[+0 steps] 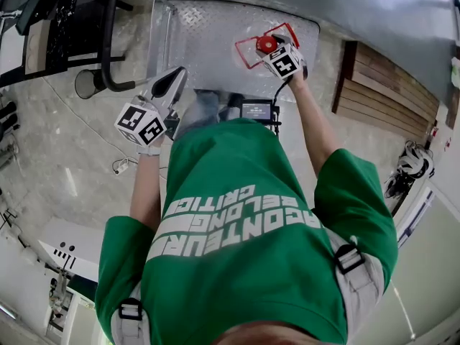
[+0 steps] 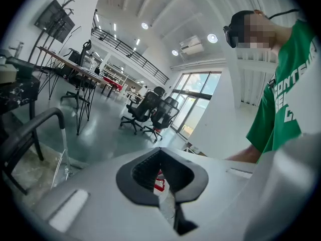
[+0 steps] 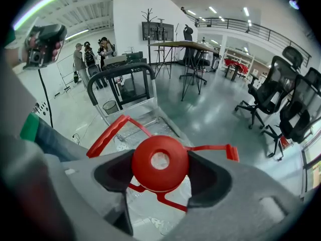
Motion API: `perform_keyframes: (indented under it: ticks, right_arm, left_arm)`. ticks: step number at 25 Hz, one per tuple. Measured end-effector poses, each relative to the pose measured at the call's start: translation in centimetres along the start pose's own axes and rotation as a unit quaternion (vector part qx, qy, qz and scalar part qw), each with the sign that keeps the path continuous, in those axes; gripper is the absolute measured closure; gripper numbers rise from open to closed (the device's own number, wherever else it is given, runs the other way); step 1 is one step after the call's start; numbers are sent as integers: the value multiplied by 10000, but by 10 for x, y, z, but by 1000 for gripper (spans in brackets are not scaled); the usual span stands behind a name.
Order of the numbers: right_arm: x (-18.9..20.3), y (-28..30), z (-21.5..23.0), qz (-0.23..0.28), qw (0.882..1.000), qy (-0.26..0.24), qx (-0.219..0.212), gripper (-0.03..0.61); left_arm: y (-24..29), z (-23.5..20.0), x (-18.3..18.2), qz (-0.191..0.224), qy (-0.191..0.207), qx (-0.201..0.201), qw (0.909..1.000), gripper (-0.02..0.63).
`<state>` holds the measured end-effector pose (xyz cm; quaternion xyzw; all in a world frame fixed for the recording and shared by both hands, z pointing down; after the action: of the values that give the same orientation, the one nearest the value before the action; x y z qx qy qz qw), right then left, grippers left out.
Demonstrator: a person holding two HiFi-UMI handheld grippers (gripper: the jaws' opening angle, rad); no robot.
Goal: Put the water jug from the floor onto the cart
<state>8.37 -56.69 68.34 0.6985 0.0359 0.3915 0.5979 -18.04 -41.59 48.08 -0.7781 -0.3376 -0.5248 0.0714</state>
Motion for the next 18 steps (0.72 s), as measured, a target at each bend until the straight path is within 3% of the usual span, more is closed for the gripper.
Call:
perform_keyframes:
  ticks: [18]
  right_arm:
    - [-11, 119, -19, -923, 9946, -242, -420, 281]
  left_arm:
    - [-13, -64, -9, -204, -300, -324, 9988, 600]
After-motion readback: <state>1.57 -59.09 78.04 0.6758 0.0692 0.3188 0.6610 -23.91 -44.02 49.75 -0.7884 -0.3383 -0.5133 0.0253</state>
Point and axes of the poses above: the fingertips, and each gripper's own axes: y forward along the fingers, z to its right, x out of its underside, the point moved 6 cm from there along -y, backward along the fingers, and after that the axes turned 5 degrees about y, right-handed, at the moved point
